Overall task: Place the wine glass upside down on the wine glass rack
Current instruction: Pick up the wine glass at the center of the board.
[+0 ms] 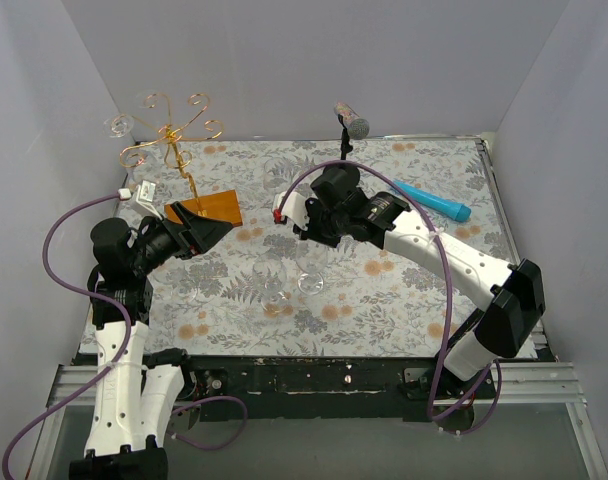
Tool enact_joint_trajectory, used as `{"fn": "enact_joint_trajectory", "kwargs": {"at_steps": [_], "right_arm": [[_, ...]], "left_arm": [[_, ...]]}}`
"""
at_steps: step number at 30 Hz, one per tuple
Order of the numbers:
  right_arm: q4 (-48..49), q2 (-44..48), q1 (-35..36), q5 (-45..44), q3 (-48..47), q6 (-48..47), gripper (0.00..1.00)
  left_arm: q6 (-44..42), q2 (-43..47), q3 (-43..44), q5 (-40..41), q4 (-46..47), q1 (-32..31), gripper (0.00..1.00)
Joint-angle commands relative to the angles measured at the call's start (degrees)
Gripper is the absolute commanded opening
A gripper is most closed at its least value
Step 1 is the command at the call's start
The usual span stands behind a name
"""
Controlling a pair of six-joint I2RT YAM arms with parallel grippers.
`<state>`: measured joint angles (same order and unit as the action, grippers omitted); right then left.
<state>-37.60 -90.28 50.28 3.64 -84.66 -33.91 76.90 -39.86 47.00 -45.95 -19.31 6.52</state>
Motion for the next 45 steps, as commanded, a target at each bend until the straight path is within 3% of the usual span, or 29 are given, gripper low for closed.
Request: {"fn": "enact_joint_trajectory", "kwargs": {"at_steps": [1,8,23,29,37,45], "right_arm": [[-0.9,-0.3,0.2,2.0,-3.5,-0.1,0.15],[-1.9,0.8,-1.1,5.8,-4.6,0.7,0.01],[-0.8,9.9,-13.7,24.0,-1.4,3.6,0.01],[0.4,12.2,-18.2,26.5,0.5,4.6,0.01],[1.9,16.4,-22.9,30.0,3.7,5.5,0.01],[3.2,20.6,-26.6,32.0,7.1,5.9,0.01]], "left_arm": [[-0.5,0.7,2.4,0.1,-0.3,-0.3,0.98],[-0.1,0.6,2.6,-0.6,-0.1,-0.5,0.98],[3.7,-0.7,2.7,-3.7,4.0,-3.4,0.98],[4.6,-1.9,3.4,0.6,5.5,-13.1,0.98],[2.6,-7.9,5.2,19.3,5.9,-34.5,0.98],[1.1,-14.4,7.6,27.1,6.4,-43.2,0.98]]}}
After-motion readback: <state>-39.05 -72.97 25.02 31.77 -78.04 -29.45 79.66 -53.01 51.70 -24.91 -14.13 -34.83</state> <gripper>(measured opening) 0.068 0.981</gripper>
